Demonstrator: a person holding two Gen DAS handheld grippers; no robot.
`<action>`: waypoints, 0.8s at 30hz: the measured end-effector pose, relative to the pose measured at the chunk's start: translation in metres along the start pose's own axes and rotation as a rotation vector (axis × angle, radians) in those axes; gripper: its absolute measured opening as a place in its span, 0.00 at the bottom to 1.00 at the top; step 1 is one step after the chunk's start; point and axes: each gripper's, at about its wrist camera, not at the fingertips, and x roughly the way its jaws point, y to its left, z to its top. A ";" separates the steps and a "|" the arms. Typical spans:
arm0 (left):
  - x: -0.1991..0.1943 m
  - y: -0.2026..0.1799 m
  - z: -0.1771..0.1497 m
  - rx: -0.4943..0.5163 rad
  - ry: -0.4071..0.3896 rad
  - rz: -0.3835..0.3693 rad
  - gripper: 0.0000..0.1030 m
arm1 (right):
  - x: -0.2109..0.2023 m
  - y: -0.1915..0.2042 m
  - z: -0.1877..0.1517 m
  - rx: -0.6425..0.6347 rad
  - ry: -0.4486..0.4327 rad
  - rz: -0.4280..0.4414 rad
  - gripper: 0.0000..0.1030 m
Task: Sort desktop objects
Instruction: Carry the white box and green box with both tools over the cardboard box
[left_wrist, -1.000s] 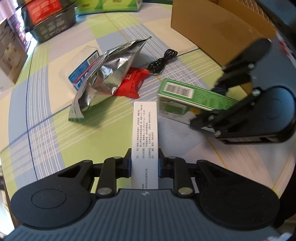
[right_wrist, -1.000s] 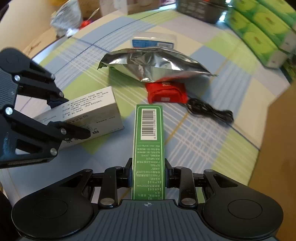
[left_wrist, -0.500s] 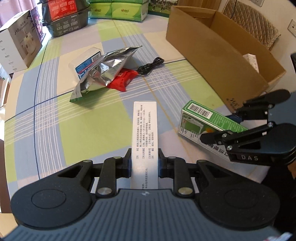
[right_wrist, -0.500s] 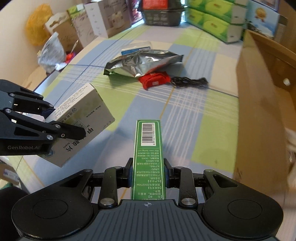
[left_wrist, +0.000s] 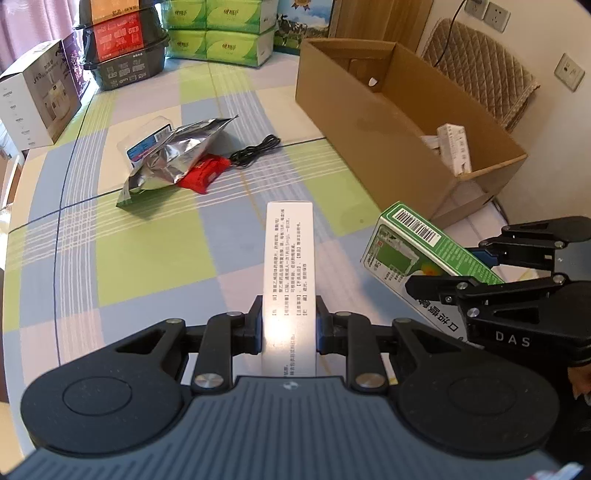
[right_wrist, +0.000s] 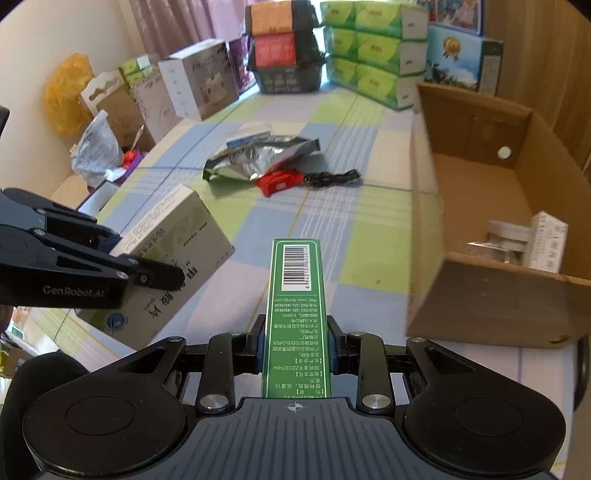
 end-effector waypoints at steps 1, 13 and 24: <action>-0.002 -0.003 0.000 -0.001 -0.005 0.000 0.19 | -0.005 -0.001 -0.001 0.000 -0.009 -0.004 0.27; -0.014 -0.042 0.001 0.001 -0.042 -0.034 0.19 | -0.050 -0.021 -0.010 0.035 -0.091 -0.031 0.27; -0.020 -0.066 0.022 0.025 -0.076 -0.070 0.19 | -0.082 -0.056 -0.012 0.097 -0.160 -0.080 0.27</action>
